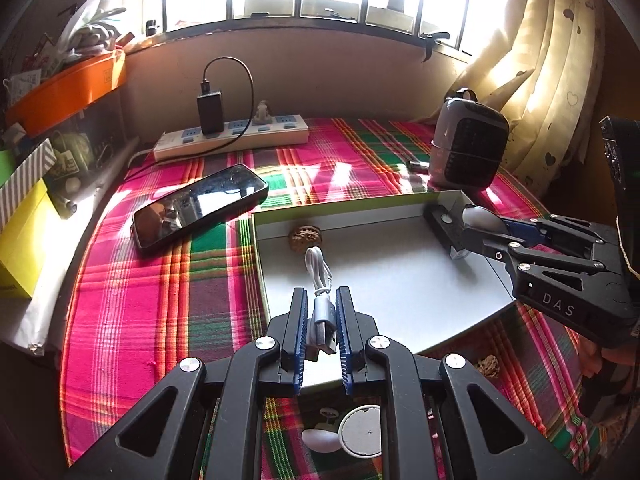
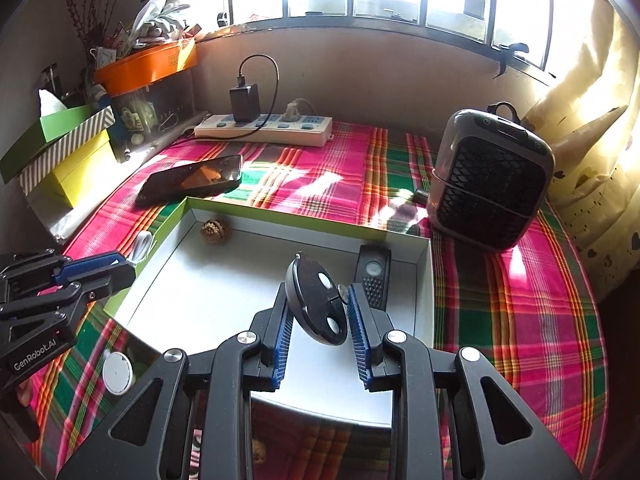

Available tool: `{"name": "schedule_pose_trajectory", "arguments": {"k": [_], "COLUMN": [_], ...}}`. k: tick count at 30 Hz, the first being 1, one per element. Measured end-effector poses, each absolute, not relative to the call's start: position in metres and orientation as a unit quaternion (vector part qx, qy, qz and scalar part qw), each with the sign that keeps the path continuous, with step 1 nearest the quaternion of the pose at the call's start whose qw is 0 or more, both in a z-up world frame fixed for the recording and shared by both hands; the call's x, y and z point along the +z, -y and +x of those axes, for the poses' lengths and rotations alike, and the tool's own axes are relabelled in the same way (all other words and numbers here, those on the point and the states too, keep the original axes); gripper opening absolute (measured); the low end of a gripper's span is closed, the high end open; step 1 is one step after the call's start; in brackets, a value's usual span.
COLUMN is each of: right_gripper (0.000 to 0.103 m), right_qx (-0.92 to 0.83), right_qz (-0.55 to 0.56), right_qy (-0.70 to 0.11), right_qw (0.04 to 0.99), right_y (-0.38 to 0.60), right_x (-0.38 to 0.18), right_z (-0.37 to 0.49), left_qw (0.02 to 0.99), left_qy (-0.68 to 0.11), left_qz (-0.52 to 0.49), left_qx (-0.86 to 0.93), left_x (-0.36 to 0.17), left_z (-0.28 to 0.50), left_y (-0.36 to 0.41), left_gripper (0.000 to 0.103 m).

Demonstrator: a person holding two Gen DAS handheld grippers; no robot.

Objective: Organize objects
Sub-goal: 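Carry the cable in the left tool while the right tool carries the round device over the box, then lower the cable into the box with the left tool while the right tool lowers the round device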

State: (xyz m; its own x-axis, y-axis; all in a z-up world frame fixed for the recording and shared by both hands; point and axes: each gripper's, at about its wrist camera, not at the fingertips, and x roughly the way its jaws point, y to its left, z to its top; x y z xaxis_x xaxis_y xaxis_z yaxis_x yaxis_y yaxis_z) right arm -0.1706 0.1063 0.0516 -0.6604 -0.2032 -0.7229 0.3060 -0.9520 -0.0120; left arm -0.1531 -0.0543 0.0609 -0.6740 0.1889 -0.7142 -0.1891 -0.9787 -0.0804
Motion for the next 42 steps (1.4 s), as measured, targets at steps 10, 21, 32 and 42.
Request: {"name": "schedule_pose_trajectory", "arguments": {"k": [10, 21, 32, 42], "right_gripper": [0.028, 0.028, 0.029, 0.029], "right_qx": [-0.898, -0.888, -0.886, -0.886], "right_qz": [0.408, 0.427, 0.429, 0.431], "right_qy": [-0.086, -0.103, -0.121, -0.118], "right_qw": [0.138, 0.132, 0.127, 0.126], "right_y": [-0.096, -0.089, -0.083, -0.084], "right_x": [0.036, 0.019, 0.012, 0.01], "right_z": [-0.205, -0.224, -0.229, -0.23], "left_qw": [0.11, 0.107, 0.1, 0.103], "left_qy": [-0.007, -0.014, -0.009, -0.006], "left_qz": [-0.407, -0.425, -0.439, -0.443], "left_qx": [0.907, 0.899, 0.893, 0.89], "left_x": [0.049, 0.035, 0.024, 0.02], "left_z": [-0.181, -0.199, -0.208, -0.21], "left_y": [0.043, 0.039, 0.043, 0.042], "left_gripper": [0.013, 0.013, 0.013, 0.013]}}
